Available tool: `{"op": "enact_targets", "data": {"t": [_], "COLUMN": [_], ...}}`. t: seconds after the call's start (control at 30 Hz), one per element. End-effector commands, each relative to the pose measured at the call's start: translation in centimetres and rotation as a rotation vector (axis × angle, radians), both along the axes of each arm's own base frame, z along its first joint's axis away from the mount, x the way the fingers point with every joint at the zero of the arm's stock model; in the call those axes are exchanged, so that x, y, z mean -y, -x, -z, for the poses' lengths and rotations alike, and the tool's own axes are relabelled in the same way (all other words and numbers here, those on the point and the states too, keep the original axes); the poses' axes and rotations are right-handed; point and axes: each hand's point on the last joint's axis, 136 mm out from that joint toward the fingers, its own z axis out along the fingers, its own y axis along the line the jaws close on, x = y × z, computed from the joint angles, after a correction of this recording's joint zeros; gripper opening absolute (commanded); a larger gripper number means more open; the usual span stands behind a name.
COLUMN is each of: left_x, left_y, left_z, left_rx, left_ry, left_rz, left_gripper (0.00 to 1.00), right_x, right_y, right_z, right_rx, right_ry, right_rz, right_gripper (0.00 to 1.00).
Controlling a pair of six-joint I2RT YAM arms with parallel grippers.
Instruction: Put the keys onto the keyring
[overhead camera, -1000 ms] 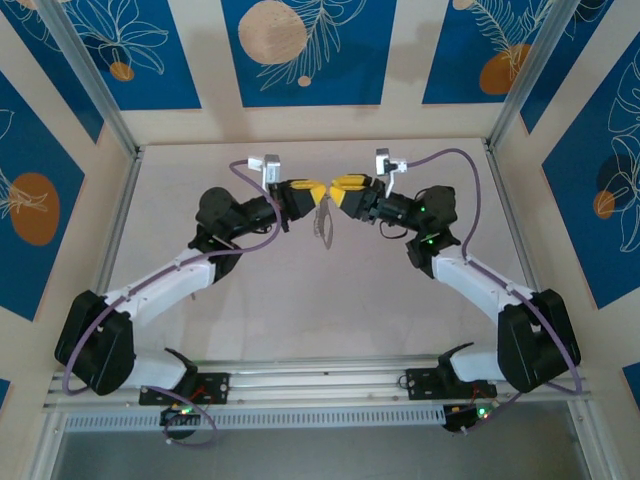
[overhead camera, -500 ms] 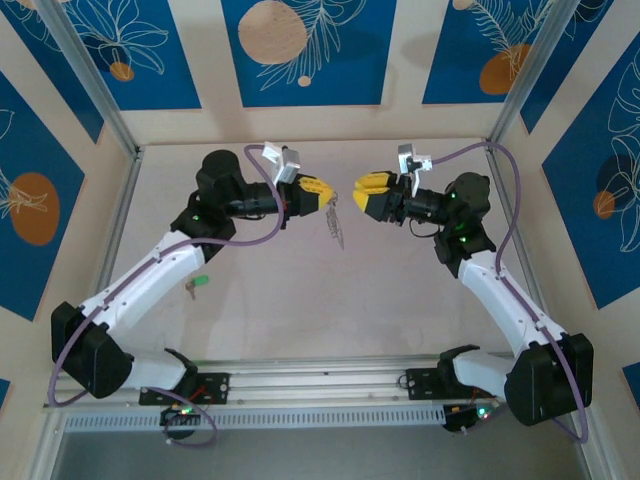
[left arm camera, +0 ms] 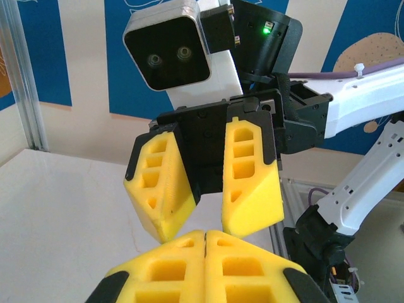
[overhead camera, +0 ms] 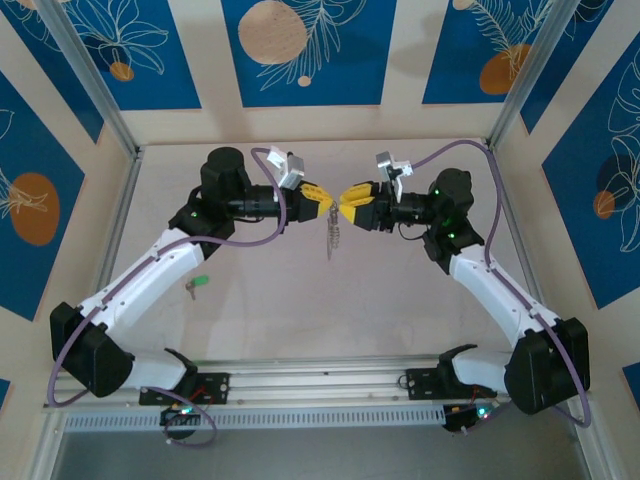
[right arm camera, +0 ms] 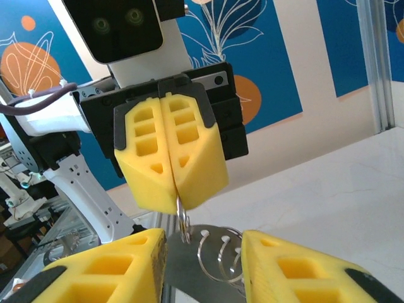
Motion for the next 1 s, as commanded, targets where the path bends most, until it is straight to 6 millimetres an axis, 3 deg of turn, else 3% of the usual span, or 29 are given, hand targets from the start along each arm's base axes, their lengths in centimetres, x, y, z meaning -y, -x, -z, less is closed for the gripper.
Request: {"op": "enact_targets", "data": {"t": [0.0, 0.23, 0.37, 0.53, 0.6, 0.7, 0.8, 0.97], "left_x": [0.0, -0.1, -0.1, -0.2, -1.0, -3.5, -4.8, -5.1], "left_y": [0.4, 0.6, 0.6, 0.2, -1.3, -3.3, -3.8, -4.1], "left_z": [-1.5, -1.7, -1.8, -2.2, -2.5, -3.2, -3.6, -2.8], "left_rx": [0.043, 0.042, 0.037, 0.026, 0.036, 0.034, -0.009, -0.098], "left_ry": [0.032, 0.046, 0.052, 0.078, 0.118, 0.217, 0.295, 0.365], "left_rz": [0.03, 0.03, 0.037, 0.005, -0.127, -0.331, -0.389, -0.362], "left_gripper": [0.0, 0.0, 0.0, 0.02, 0.34, 0.6, 0.65, 0.67], "right_x": [-0.6, -1.2, -1.4, -1.3, -1.0, -0.4, 0.0, 0.2], "right_y": [0.4, 0.3, 0.2, -0.3, -0.9, -1.4, -1.6, -1.6], "right_z": [-1.5, -1.4, -1.4, -1.3, -1.1, -1.1, -1.2, -1.5], "right_rx": [0.061, 0.053, 0.054, 0.052, 0.049, 0.045, 0.047, 0.052], "right_ry": [-0.013, -0.015, -0.021, -0.034, -0.044, -0.075, -0.1, -0.144], "right_rz": [-0.026, -0.034, -0.038, 0.0, 0.04, 0.083, 0.113, 0.146], "right_gripper": [0.35, 0.21, 0.0, 0.0, 0.0, 0.0, 0.0, 0.0]}}
